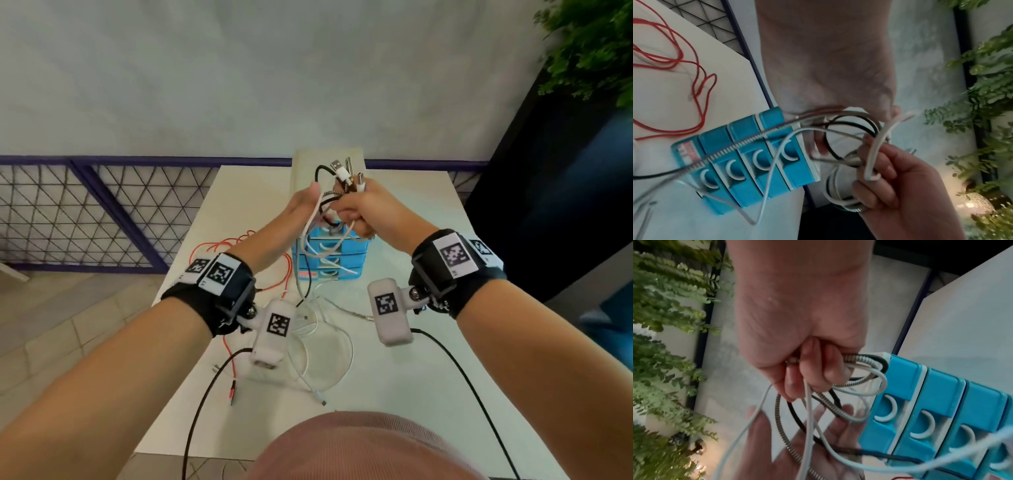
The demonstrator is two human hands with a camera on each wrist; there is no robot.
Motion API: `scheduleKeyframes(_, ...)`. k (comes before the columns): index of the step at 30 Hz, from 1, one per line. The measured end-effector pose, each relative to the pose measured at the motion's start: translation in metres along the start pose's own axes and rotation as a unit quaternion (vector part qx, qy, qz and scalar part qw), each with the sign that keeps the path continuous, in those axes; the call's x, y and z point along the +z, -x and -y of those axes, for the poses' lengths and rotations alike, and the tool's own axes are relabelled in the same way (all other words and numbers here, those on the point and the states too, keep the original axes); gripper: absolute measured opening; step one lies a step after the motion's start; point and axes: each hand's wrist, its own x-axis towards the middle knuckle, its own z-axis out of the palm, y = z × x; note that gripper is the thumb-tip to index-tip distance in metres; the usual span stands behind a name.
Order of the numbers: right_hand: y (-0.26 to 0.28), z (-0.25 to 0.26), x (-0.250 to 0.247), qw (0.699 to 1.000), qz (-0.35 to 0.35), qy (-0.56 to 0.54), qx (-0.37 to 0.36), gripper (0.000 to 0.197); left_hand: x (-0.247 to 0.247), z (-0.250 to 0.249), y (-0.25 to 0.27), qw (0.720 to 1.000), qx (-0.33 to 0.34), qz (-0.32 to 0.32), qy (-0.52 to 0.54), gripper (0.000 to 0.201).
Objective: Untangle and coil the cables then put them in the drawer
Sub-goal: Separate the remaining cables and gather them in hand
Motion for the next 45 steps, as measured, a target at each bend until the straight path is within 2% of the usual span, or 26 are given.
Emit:
scheduleKeyframes(2,0.003,0.0,-0.009,1.0,0.001,0.005,0.011,0.031,0.002,0.004,0.002,0.998,-0.024,0.026,0.045,0.086)
scheduleKeyframes(5,0.006,-0.003,-0.02,0.995,0.01,0.093,0.02,0.025,0.006,0.006,0.005,0.994,-0.078,0.058,0.045,0.082)
scheduleKeyframes(6,0.007,-0.003,-0.022,0.988,0.022,0.15,0.019,0.018,0.005,0.008,0.006,0.993,-0.096,0.051,0.039,0.068)
scheduleKeyframes(8,0.01,-0.005,-0.025,0.977,0.057,0.203,0.025,0.004,0.002,0.006,0.011,0.993,-0.114,0.024,0.028,0.021)
scheduleKeyframes(9,0.011,-0.007,-0.026,0.977,0.074,0.197,0.029,0.017,-0.004,0.004,0.014,0.994,-0.105,0.026,0.003,0.011)
scheduleKeyframes(11,0.014,-0.008,-0.028,0.977,0.111,0.177,0.037,0.024,-0.02,0.005,0.02,0.991,-0.094,0.042,-0.079,0.022)
scheduleKeyframes(13,0.016,-0.007,-0.031,0.98,0.137,0.139,0.043,0.016,-0.043,0.01,0.025,0.98,-0.115,0.045,-0.159,0.029)
scheduleKeyframes(16,0.012,-0.007,-0.035,0.995,0.067,0.057,0.039,0.018,-0.078,0.02,0.033,0.962,-0.157,0.033,-0.223,0.032)
scheduleKeyframes(19,0.005,-0.01,-0.038,1.0,-0.016,-0.01,0.024,0.029,-0.103,0.028,0.042,0.94,-0.178,0.005,-0.291,0.032)
scheduleKeyframes(21,0.003,-0.01,-0.04,0.998,-0.038,-0.051,0.021,0.032,-0.117,0.027,0.047,0.929,-0.186,-0.021,-0.319,0.027)
scheduleKeyframes(24,0.003,-0.009,-0.041,0.995,-0.079,-0.055,0.012,0.032,-0.14,0.015,0.054,0.889,-0.19,-0.095,-0.405,0.027)
scheduleKeyframes(27,0.003,-0.009,-0.038,0.992,-0.091,-0.092,-0.003,0.031,-0.163,-0.007,0.052,0.86,-0.147,-0.257,-0.416,0.033)
scheduleKeyframes(29,0.003,-0.008,-0.032,0.991,-0.085,-0.107,-0.013,0.031,-0.175,-0.024,0.044,0.858,-0.081,-0.35,-0.368,0.038)
scheduleKeyframes(32,0.001,0.0,-0.018,0.992,-0.072,-0.102,-0.032,0.032,-0.181,-0.051,0.033,0.84,0.04,-0.425,-0.334,0.036)
scheduleKeyframes(35,0.0,0.006,-0.002,0.994,-0.07,-0.069,-0.051,0.032,-0.176,-0.067,0.023,0.83,0.123,-0.463,-0.286,0.026)
scheduleKeyframes(37,0.0,0.005,0.007,0.996,-0.069,-0.032,-0.05,0.032,-0.167,-0.069,0.021,0.832,0.156,-0.45,-0.286,0.023)
scheduleKeyframes(39,0.0,-0.002,0.015,0.998,-0.057,0.025,-0.032,0.028,-0.16,-0.058,0.016,0.836,0.141,-0.4,-0.347,0.024)
scheduleKeyframes(42,0.003,-0.019,0.023,0.992,-0.028,0.118,0.024,0.013,-0.159,-0.01,0.009,0.853,0.005,-0.27,-0.446,0.022)
scheduleKeyframes(43,0.003,-0.025,0.025,0.992,-0.019,0.12,0.042,0.014,-0.158,0.011,0.01,0.854,-0.058,-0.222,-0.466,0.02)
scheduleKeyframes(45,0.003,-0.035,0.029,0.994,-0.011,0.079,0.07,0.017,-0.154,0.049,0.018,0.843,-0.184,-0.158,-0.481,0.029)
